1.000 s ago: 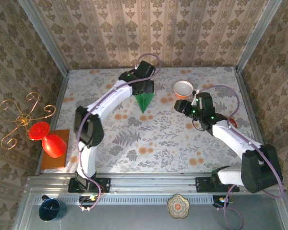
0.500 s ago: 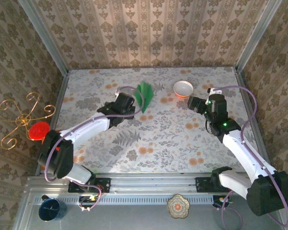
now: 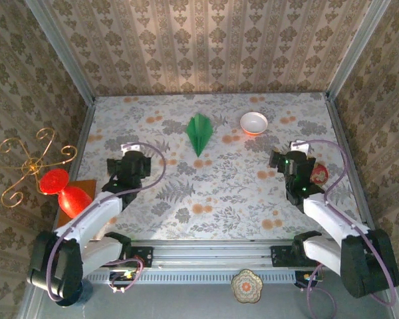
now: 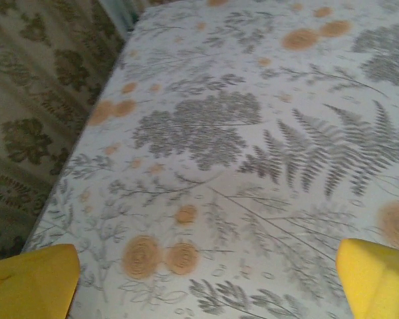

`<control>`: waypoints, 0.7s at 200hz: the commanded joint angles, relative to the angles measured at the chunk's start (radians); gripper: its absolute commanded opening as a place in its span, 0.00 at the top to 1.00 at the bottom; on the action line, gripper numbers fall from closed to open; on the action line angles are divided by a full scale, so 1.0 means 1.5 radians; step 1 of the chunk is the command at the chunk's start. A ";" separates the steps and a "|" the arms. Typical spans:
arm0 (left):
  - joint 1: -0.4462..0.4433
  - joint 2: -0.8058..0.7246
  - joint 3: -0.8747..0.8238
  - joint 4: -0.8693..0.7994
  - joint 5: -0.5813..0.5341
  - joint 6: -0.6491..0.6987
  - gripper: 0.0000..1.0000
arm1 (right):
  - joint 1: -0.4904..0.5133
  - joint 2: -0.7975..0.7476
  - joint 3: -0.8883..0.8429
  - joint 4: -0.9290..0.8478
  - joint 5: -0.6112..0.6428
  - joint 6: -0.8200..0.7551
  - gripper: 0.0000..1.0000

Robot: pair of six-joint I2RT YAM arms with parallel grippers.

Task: Fold a paper plane with a square sheet of paper (pick it up from the middle)
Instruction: Reset both arms

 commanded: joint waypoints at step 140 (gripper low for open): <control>0.222 0.178 -0.123 0.506 0.409 0.109 0.00 | -0.085 0.231 -0.032 0.395 -0.167 -0.108 0.00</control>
